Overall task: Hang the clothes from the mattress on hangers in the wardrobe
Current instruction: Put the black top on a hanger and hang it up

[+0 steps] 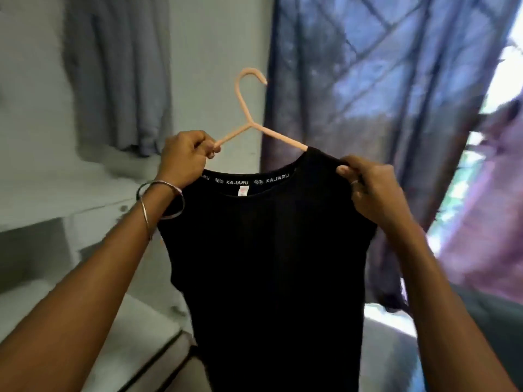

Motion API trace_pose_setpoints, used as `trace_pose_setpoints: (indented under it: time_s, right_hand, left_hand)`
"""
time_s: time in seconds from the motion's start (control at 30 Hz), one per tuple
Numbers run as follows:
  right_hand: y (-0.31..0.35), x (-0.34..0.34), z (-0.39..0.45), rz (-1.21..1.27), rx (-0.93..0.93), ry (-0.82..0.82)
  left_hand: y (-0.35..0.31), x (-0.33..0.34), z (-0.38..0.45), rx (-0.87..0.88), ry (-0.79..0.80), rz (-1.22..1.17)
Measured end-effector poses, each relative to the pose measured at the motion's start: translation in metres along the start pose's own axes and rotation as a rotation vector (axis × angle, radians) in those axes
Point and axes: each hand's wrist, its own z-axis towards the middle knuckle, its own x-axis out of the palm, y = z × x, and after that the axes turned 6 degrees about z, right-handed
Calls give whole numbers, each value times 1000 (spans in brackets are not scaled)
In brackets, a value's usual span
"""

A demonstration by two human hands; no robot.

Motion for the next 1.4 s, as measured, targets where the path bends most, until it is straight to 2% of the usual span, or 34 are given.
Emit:
trace_pose_setpoints:
  time_s: [0.17, 0.33, 0.43, 0.63, 0.83, 1.1, 1.23, 1.4]
  right_hand:
    - [60, 128, 94, 159, -80, -109]
    - [127, 224, 175, 280, -107, -162]
    - [163, 254, 225, 325, -140, -205]
    - [210, 292, 336, 340, -150, -223]
    - [243, 316, 462, 319, -133, -290]
    - [288, 353, 617, 299, -174, -445]
    - [312, 376, 669, 342, -211, -540]
    - [332, 437, 706, 326, -222, -548]
  left_hand:
    - [87, -94, 50, 37, -171, 364]
    - [139, -188, 98, 64, -143, 793]
    - [157, -230, 124, 115, -137, 967]
    - [186, -287, 193, 7, -33, 1228]
    - [193, -308, 276, 23, -119, 1515]
    - [209, -313, 367, 182, -282, 1624]
    - [226, -330, 394, 216, -354, 1525]
    - [261, -349, 419, 283, -456, 1290]
